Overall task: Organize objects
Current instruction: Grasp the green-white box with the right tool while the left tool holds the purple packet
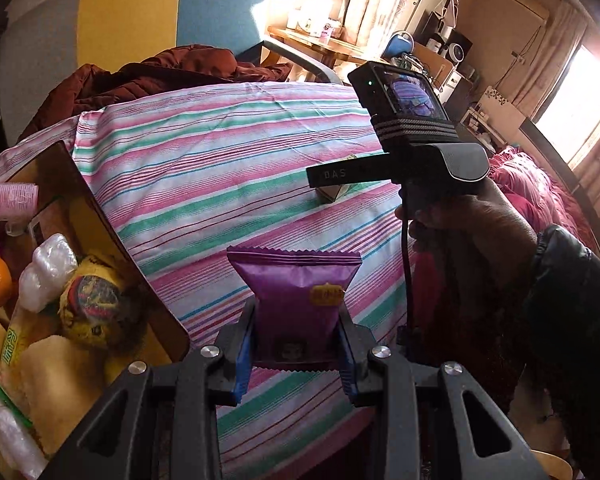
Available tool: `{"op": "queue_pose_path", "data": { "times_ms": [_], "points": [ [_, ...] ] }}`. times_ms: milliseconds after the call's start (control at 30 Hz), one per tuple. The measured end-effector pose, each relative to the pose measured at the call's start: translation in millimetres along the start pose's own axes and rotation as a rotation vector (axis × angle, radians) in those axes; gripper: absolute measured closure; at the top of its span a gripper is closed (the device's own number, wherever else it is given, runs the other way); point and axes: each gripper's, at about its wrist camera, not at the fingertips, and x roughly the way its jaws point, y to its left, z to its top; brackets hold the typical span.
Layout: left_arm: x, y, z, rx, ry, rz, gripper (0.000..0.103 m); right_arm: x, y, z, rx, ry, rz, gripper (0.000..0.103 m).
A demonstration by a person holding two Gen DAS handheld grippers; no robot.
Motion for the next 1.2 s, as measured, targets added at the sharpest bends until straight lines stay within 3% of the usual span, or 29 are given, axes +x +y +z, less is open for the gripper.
{"op": "queue_pose_path", "data": {
  "times_ms": [300,500,867,1200],
  "points": [
    [-26.1,13.7,-7.0,-0.052,-0.061,0.064,0.068,-18.6,-2.4,0.4,0.026,-0.069,0.037,0.026],
    [-57.7,36.0,-9.9,-0.106,-0.163,0.175,0.068,-29.5,1.2,0.5,0.023,-0.104,0.07,0.026],
    [-85.4,71.2,-27.0,-0.165,-0.22,0.361,0.068,-44.2,15.4,-3.0,-0.015,-0.152,0.172,0.026],
    [-97.4,94.3,-45.3,-0.225,-0.22,0.391,0.068,-41.5,22.6,-8.0,-0.035,-0.125,0.184,0.026]
  ]
}}
